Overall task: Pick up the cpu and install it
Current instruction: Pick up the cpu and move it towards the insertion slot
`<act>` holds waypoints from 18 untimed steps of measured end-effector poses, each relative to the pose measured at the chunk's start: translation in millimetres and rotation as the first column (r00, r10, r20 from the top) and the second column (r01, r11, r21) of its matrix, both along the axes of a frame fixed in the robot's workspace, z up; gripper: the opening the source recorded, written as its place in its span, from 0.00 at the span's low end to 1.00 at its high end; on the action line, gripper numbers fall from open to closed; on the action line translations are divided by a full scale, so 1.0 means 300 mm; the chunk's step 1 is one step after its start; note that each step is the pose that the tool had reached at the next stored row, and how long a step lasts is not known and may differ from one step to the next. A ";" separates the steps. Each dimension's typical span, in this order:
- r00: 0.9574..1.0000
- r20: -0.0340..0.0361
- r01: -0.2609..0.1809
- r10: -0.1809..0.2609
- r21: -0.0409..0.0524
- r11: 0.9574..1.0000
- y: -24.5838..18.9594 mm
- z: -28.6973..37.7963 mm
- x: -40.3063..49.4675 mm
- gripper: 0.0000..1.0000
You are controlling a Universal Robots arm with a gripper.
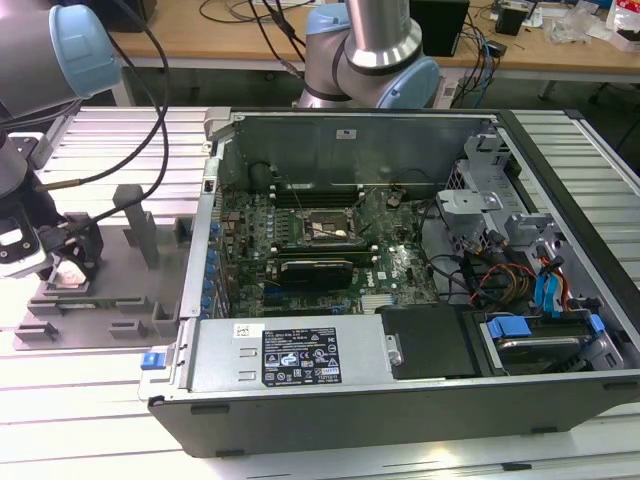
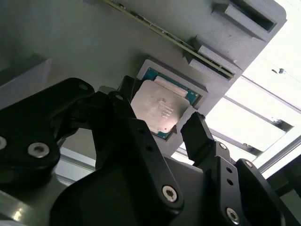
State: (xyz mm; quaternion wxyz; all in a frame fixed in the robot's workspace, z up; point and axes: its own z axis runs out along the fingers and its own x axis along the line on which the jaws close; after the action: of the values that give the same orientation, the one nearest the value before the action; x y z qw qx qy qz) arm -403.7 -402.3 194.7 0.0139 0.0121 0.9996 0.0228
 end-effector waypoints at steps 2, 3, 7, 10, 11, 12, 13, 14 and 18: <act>1.000 0.000 0.000 0.000 0.000 1.000 0.000 0.000 0.000 0.68; 1.000 0.000 -0.001 0.001 0.000 1.000 0.000 0.000 0.000 0.68; 1.000 0.000 -0.022 0.022 0.000 1.000 0.001 -0.001 0.002 0.68; 1.000 0.000 -0.029 0.029 0.000 1.000 0.002 -0.002 0.002 0.68; 1.000 0.000 -0.031 0.031 0.001 1.000 0.002 -0.003 0.003 0.68; 0.999 0.000 -0.032 0.032 0.001 0.999 0.003 -0.004 0.005 0.68; 0.999 -0.001 -0.036 0.036 0.002 0.999 0.004 -0.006 0.007 0.68; 0.999 -0.001 -0.037 0.037 0.002 0.999 0.004 -0.010 0.007 0.68; 0.999 -0.001 -0.037 0.037 0.002 0.999 0.004 -0.012 0.007 0.68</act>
State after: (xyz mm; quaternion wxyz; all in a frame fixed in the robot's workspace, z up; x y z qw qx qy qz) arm -401.5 -401.0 191.0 0.0128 -0.0063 0.9996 0.0240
